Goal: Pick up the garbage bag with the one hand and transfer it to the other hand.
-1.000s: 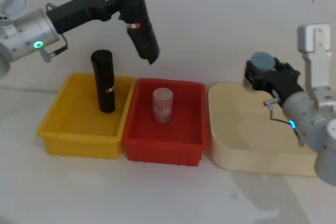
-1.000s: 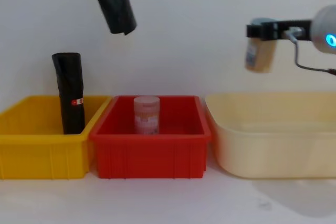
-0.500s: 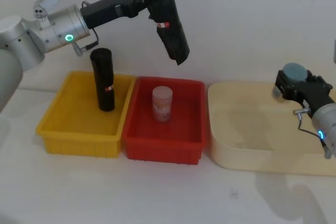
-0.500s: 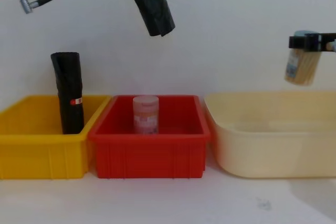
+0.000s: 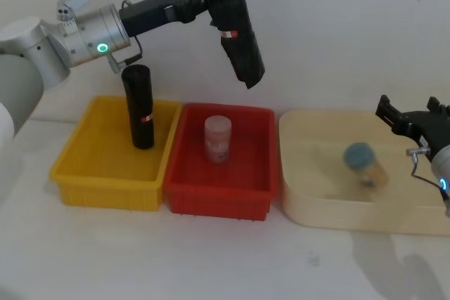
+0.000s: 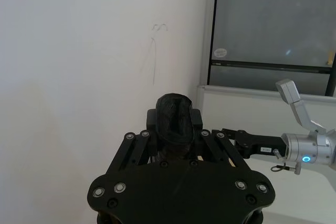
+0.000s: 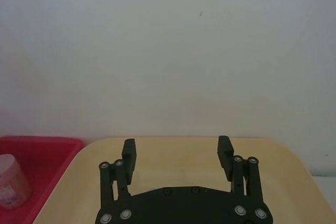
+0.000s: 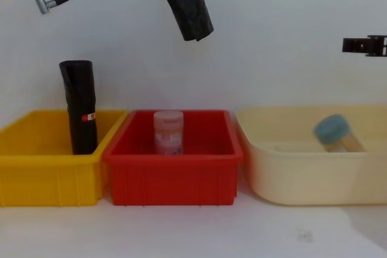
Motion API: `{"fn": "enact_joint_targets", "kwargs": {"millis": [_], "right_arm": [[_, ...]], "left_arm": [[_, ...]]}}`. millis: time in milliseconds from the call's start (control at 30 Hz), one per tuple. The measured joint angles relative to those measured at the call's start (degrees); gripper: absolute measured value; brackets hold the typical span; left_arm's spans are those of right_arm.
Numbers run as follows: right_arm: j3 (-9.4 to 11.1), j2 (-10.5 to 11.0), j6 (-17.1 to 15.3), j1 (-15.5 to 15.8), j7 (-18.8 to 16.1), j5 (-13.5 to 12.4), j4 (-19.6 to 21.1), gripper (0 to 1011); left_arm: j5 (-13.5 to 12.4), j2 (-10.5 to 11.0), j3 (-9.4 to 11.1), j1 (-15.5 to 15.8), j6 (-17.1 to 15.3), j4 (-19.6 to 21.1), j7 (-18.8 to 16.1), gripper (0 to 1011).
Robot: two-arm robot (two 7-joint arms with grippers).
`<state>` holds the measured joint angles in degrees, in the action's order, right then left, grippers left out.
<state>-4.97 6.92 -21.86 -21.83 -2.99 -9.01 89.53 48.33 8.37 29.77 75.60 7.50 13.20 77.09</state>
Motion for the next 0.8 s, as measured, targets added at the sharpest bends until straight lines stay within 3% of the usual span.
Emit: {"fn": "enact_joint_targets", "kwargs": {"millis": [100, 367, 633, 800], "right_arm": [[0.2, 0.0, 0.0, 0.2, 0.0, -0.1, 0.2, 1001], [-0.1, 0.0, 0.4, 0.2, -0.4, 0.0, 0.5, 1000], [-2.3, -0.4, 2.5, -0.5, -2.3, 0.9, 0.8, 999], [-5.2, -1.2, 4.6, -1.3, -3.9, 2.1, 1.1, 1000]], "left_arm": [[0.1, -0.3, 0.2, 0.4, 0.2, -0.8, 0.4, 331], [0.5, -0.9, 0.7, 1.5, 0.6, -2.9, 1.4, 331], [0.7, -1.2, 1.0, 2.0, 0.8, -3.9, 1.9, 331], [0.7, -1.4, 1.1, 2.2, 0.9, -4.3, 2.1, 331]]}}
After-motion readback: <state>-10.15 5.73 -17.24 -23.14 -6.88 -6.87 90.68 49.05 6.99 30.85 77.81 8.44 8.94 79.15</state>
